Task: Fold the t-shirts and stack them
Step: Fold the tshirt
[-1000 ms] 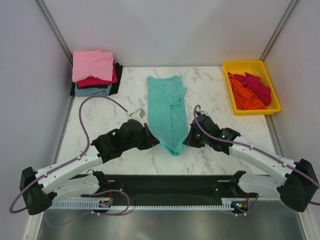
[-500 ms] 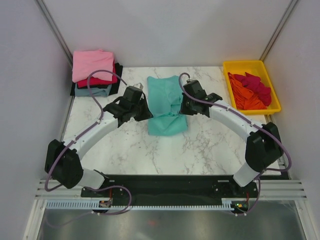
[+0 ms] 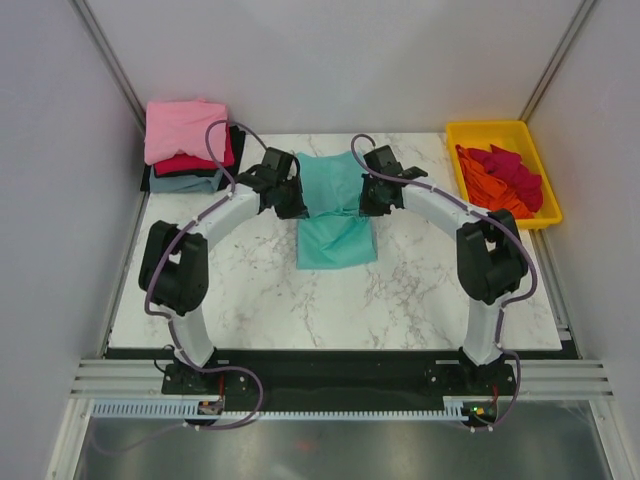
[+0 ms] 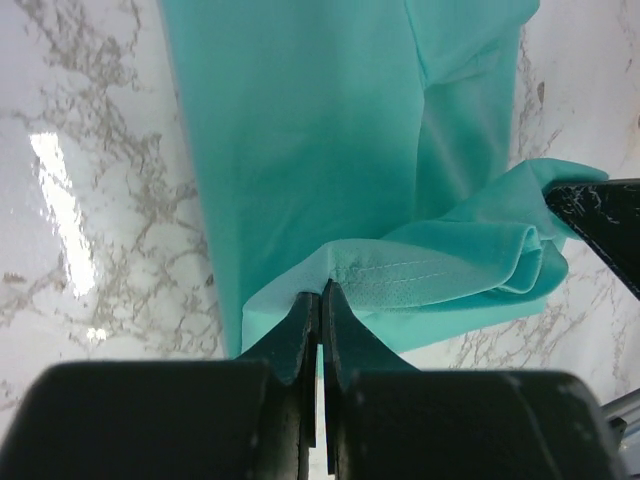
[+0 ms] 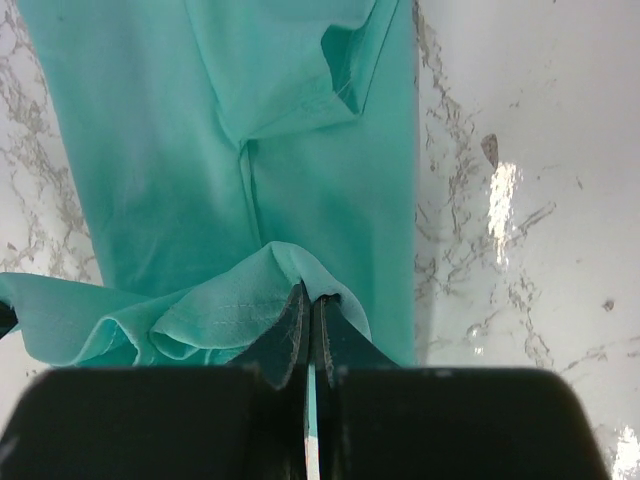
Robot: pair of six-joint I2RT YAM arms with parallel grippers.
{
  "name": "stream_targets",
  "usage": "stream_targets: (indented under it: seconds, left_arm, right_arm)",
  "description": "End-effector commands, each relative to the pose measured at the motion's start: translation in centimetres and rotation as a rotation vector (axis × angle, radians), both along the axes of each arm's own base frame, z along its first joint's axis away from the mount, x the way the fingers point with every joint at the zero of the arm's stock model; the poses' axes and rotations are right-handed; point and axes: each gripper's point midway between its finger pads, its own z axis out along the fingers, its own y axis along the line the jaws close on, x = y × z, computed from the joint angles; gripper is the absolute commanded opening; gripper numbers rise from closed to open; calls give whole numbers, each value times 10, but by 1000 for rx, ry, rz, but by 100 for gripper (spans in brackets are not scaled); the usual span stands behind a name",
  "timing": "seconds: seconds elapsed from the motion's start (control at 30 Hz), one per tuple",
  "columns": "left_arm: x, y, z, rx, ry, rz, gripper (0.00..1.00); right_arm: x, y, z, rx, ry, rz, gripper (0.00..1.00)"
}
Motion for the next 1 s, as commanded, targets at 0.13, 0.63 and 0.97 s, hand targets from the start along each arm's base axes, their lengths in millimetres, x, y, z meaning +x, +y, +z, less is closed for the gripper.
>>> stream_targets:
  seconds: [0.13,0.63,0.97]
  left_arm:
    - [37,-8,8,-3,-40,-77,2]
    - [101,24,-1,71,-4,-29,57]
    - [97,55,97,80,-176,17,74]
  right_arm:
    - [37,1,-5,14,-4,14,0]
    - [115,-22,9,67,-41,-54,78]
    - [68,-46,47,122,-99,-29,79]
